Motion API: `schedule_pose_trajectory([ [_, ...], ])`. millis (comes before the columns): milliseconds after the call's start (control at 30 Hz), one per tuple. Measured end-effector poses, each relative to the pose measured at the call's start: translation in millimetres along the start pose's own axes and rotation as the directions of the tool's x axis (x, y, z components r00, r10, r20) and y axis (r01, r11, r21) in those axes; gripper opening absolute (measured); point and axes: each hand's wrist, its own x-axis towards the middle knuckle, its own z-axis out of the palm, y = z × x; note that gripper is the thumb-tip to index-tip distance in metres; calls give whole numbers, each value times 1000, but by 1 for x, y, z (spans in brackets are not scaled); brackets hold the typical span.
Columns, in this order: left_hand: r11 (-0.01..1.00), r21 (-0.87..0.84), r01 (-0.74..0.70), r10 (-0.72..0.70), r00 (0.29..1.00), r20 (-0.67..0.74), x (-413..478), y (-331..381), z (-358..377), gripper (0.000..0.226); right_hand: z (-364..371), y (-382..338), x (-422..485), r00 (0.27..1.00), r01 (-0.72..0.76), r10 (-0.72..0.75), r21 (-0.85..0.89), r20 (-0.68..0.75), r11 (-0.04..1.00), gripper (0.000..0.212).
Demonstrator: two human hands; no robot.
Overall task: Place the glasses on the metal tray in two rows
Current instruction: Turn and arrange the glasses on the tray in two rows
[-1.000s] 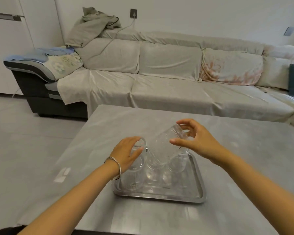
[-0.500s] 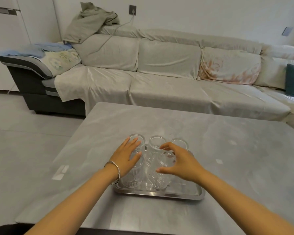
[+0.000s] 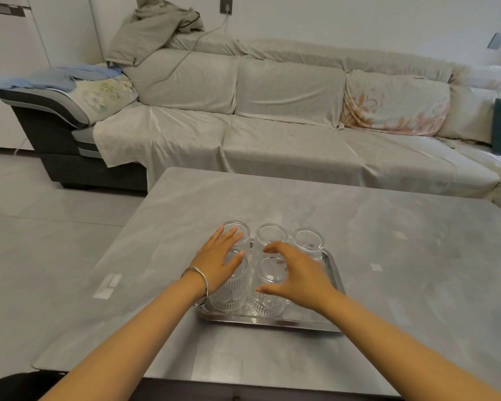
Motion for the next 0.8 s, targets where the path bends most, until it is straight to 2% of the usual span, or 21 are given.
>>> schedule_pose_trajectory([
  [100,1000,-14,0,0,1000,-1,0,0,0,54,3,3,-3,1000,-23,22,106,6,994,71],
  [167,1000,-27,3,-3,1000,0,-2,1,-1,54,3,6,-6,997,-80,78,283,20,956,69],
  [267,999,-44,10,-11,1000,-5,-2,3,-2,54,3,13,-14,984,-168,176,547,39,820,62],
  [367,998,-56,13,-13,1000,-1,-3,5,-2,54,13,20,-20,960,-255,267,670,88,697,62],
  [500,998,-58,15,-15,1000,2,-4,6,-3,54,24,18,-22,940,-296,327,716,100,632,59],
  [700,1000,-28,6,-6,1000,-3,-3,6,-4,53,22,17,-21,939,-298,332,704,93,645,68],
  [800,1000,-8,-10,10,1000,-16,0,5,-7,51,20,19,-20,947,-279,311,698,84,660,56],
])
